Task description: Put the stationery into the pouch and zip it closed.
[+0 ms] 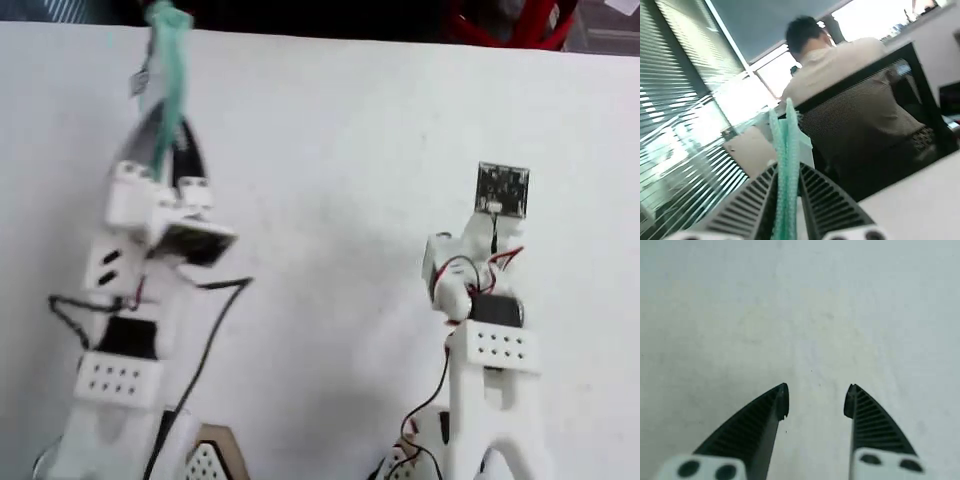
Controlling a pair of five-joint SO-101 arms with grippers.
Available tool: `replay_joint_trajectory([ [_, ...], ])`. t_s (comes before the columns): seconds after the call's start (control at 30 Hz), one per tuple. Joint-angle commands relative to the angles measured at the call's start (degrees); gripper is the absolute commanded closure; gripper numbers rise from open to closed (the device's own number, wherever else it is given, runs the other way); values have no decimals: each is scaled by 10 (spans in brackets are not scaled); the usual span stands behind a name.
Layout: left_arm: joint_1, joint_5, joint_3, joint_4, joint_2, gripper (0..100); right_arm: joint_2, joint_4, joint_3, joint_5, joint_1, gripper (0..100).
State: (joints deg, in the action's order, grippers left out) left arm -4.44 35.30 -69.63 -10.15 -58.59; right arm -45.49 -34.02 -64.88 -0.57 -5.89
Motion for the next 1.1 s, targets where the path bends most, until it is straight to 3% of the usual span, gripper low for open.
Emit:
replay_joint_trajectory([
  [0.0, -77, 51, 22, -35, 86, 977, -12, 51, -12, -1, -6, 814],
  [0.33, -282, -26, -13, -32, 250, 976, 11, 66, -11, -2, -8, 814],
  [0.43, -326, -33, -9, -33, 304, 910, 11, 67, -11, -3, -25, 815],
  [0.57, -342, -138, 13, -20, 373, 845, 10, 68, -10, -3, -36, 815],
  [0.67, -339, -225, 77, 100, 375, 819, 10, 68, -10, -3, -36, 815],
  [0.83, -339, -340, 270, 457, 341, 760, 10, 68, -10, -3, -36, 815],
  [0.93, -338, -297, 376, 615, 327, 741, 10, 68, -10, -3, -36, 815],
  [1.07, -345, -244, 476, 742, 302, 741, 10, 67, -10, -3, -36, 815],
])
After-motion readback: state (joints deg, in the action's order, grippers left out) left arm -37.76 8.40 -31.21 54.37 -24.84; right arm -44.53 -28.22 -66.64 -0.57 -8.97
